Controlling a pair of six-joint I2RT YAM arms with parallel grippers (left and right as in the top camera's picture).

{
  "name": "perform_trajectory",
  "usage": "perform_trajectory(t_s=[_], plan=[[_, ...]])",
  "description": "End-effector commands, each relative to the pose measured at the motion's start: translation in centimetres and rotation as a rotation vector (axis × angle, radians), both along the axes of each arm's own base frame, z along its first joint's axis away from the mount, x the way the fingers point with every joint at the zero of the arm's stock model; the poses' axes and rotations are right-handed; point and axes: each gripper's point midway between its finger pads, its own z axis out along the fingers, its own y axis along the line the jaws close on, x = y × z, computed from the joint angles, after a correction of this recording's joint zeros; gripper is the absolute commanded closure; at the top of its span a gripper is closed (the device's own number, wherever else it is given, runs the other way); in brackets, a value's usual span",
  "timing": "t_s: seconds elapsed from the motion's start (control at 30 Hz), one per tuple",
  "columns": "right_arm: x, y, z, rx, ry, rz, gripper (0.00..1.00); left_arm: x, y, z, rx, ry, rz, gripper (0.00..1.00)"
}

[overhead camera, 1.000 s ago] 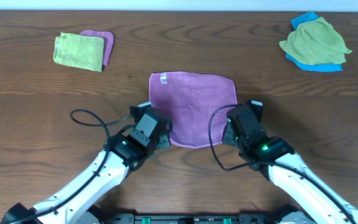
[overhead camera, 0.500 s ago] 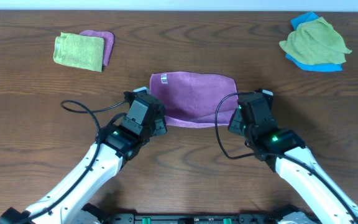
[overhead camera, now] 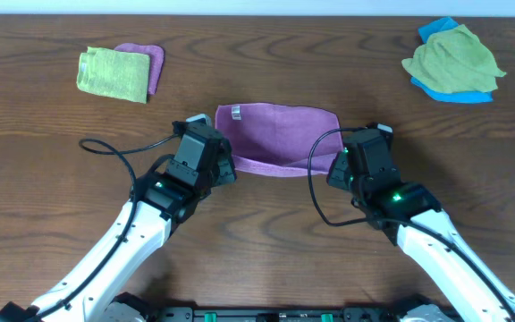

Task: Fold the cloth

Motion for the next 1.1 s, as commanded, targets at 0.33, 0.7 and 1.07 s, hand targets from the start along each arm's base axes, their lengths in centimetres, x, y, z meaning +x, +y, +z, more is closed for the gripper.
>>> perform_trajectory(t_s=[0.33,0.7,1.07], plan=[[1.4,-1.9,1.2,-0.016,-0.036,-0.025,0.99,0.8,1.1,0.8,0.041,-0.026,-0.017,0.94],[2.6,-1.7,0.4,-0.009,-0.035,0.042,0.98,1.8,3.3,0.5,0.083,-0.034,-0.010,0.94],[2.4,-1.7,0.1,-0.012,-0.018,0.044,0.99,1.1,1.7,0.5,0.016,-0.009,-0.057,0.94]])
